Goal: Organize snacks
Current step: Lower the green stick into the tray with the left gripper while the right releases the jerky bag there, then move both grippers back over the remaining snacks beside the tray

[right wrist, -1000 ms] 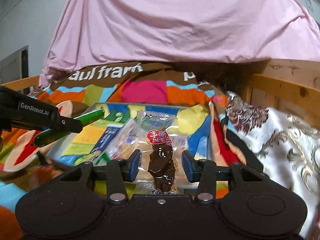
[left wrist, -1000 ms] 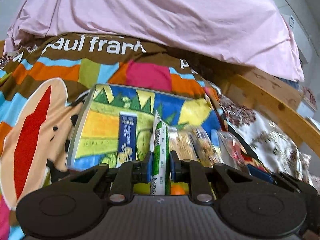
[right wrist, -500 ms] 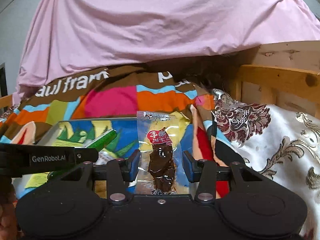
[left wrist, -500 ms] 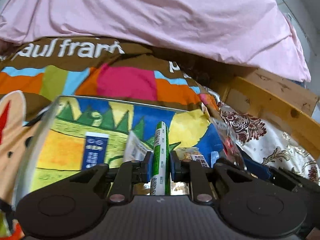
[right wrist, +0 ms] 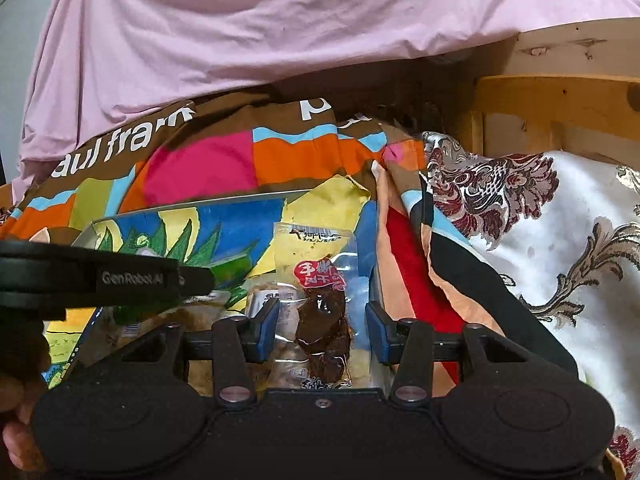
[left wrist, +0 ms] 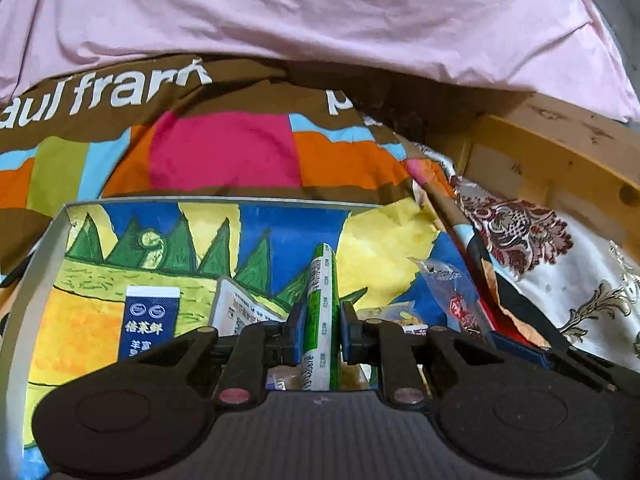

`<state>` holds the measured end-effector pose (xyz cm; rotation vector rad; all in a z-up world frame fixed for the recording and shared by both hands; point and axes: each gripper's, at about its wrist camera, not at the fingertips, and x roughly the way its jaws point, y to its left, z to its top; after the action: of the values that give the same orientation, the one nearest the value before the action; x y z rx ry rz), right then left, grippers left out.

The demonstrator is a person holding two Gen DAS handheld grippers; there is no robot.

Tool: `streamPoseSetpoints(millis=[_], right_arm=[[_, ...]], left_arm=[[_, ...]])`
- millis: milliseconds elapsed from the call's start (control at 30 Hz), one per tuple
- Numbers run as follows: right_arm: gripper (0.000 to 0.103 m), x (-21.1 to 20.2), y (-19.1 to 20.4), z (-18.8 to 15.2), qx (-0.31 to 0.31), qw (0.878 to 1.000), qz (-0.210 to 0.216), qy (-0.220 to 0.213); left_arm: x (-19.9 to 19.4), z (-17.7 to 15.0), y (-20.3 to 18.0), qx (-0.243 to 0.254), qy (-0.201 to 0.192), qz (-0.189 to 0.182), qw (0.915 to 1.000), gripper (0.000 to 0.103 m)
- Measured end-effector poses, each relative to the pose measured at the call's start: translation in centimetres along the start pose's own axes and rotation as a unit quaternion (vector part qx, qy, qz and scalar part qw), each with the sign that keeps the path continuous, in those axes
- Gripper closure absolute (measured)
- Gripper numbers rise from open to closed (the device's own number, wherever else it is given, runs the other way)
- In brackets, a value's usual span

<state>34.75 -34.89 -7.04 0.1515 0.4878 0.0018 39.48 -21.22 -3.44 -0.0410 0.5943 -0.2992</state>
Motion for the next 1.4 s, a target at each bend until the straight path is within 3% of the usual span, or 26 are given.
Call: streamPoseSetpoints(millis=[133, 200, 267, 400, 467, 633, 833, 1033, 1200, 1400], right_arm=[[0.050, 0.0, 0.0, 0.0, 0.004, 1.000, 0.003, 0.001], [0.047, 0.0, 0.0, 0.1, 0.003, 1.000, 0.005, 0.002], [0.045, -0.1, 0.1, 0.1, 0.003, 1.000, 0.008, 0.002], [0.033, -0.8, 0.5, 0.3, -0.001, 1.000, 0.013, -0.001], [0.026, -1.4, 0.9, 0.6, -0.012, 1.000, 0.012, -0.008], [0.018, -3.6, 1.2, 1.4, -0.017, 0.999, 0.008, -0.026], [0.011, -7.2, 1.2, 2.6, -0.003, 0.999, 0.008, -0.046], [0.001, -12.8, 1.9, 3.3, -0.009, 0.997, 0.027, -0.079], [0.001, -16.9, 2.4, 2.8, 0.001, 0.995, 0.034, -0.097], [0.001, -20.8, 2.7, 1.5, 0.020, 0.993, 0.028, -0.110]], left_arm=[[0.3, -0.3, -0.1, 0.000, 0.003, -0.008, 1.0000, 0.083], [0.2, -0.2, 0.0, -0.011, 0.003, -0.013, 0.9999, 0.078], [0.1, 0.0, 0.1, -0.023, 0.002, -0.017, 0.9996, 0.065], [-0.6, 0.2, 0.5, -0.033, -0.008, -0.019, 0.9992, 0.049], [-1.1, 0.3, 0.8, -0.045, -0.014, -0.018, 0.9987, 0.036], [-3.2, 0.6, 1.6, -0.059, -0.035, -0.009, 0.9976, 0.018], [-7.1, 1.0, 2.5, -0.057, -0.061, 0.003, 0.9965, 0.005], [-12.0, 0.6, 4.0, -0.080, -0.081, -0.002, 0.9935, 0.001], [-15.9, -0.5, 4.6, -0.095, -0.089, 0.008, 0.9915, 0.001], [-18.9, -2.2, 5.2, -0.116, -0.055, 0.012, 0.9917, 0.001]])
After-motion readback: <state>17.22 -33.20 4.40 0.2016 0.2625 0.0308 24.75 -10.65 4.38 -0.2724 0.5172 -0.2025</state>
